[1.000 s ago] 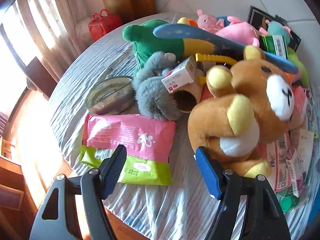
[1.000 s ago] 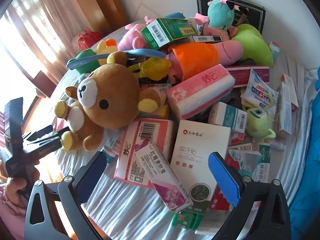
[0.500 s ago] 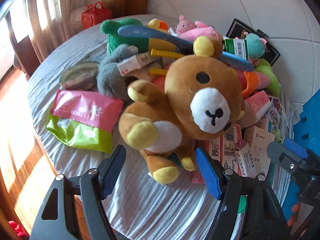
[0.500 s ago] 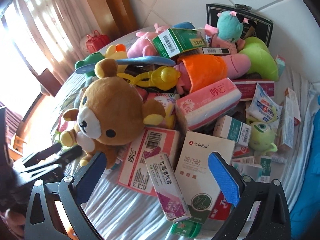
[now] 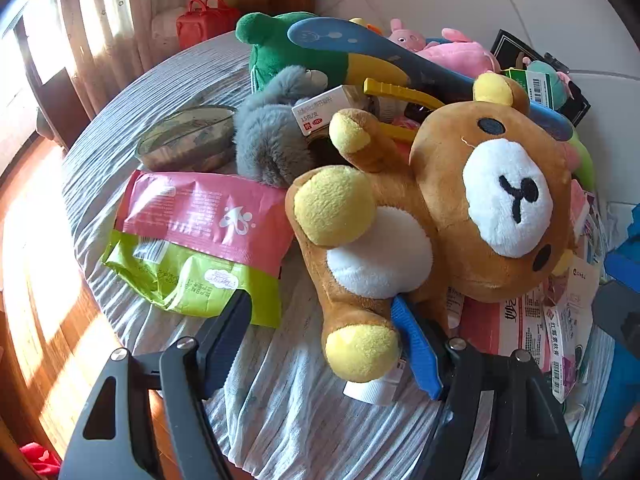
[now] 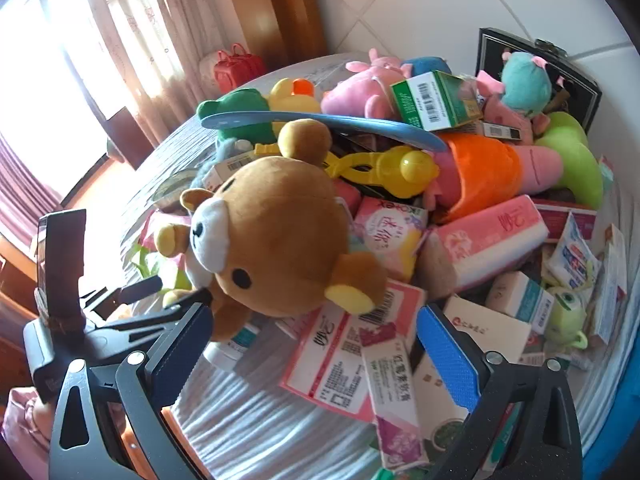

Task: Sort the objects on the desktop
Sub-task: 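Grasp the brown teddy bear with the right tool while the left tool approaches it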

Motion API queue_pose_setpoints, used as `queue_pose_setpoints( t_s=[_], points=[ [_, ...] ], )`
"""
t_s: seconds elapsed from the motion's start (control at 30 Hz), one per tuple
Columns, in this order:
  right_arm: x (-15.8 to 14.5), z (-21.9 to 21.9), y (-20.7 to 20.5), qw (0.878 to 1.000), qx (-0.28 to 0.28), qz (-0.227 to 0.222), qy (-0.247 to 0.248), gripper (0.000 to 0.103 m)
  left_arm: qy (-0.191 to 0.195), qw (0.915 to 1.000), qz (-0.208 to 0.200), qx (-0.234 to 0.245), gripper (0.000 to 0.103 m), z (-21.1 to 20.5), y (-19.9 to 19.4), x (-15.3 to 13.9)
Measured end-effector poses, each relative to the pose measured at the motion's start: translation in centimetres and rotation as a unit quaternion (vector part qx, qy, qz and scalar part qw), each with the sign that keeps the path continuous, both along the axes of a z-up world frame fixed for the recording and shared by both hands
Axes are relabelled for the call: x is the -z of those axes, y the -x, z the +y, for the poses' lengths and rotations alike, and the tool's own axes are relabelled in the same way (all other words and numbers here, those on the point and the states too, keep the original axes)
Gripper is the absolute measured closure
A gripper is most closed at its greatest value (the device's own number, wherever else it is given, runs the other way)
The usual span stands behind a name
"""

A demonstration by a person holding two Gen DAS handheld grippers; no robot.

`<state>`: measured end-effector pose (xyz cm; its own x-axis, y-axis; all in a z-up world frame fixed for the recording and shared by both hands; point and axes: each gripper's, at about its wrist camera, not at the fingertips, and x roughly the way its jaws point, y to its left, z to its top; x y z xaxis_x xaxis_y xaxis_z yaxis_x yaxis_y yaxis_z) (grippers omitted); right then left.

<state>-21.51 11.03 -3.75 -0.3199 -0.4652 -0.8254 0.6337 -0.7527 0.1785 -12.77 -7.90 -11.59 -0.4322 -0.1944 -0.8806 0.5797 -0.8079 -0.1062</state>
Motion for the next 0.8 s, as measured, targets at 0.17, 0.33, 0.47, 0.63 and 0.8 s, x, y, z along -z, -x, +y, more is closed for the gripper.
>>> queue_pose_setpoints(
  t_s=[0.17, 0.33, 0.47, 0.63, 0.8],
  points=[
    [0.3, -3.7, 0.4, 0.999, -0.013, 0.013, -0.031, 0.000, -0.028, 0.9996, -0.004, 0.008, 0.031, 0.4, 0.5, 1.0],
    [1.7, -5.6, 1.2, 0.998, -0.026, 0.009, -0.048, 0.000, -0.029, 0.9994, -0.009, 0.016, 0.031, 0.1, 1.2, 1.7],
    [1.2, -6.1, 0.8, 0.997, -0.040, 0.028, -0.062, 0.000, -0.049, 0.9986, -0.003, 0.017, 0.031, -0.7, 1.1, 1.9],
    [2.4, -7.2, 1.1, 0.995, -0.051, 0.034, -0.082, 0.000, -0.061, 0.9980, 0.004, 0.018, 0.031, -1.1, 0.9, 2.1],
    [4.6, -5.8, 3.1, 0.998, -0.006, -0.002, -0.064, 0.000, -0.023, 0.9988, 0.016, 0.040, 0.031, -0.3, 1.1, 0.9]
  ],
)
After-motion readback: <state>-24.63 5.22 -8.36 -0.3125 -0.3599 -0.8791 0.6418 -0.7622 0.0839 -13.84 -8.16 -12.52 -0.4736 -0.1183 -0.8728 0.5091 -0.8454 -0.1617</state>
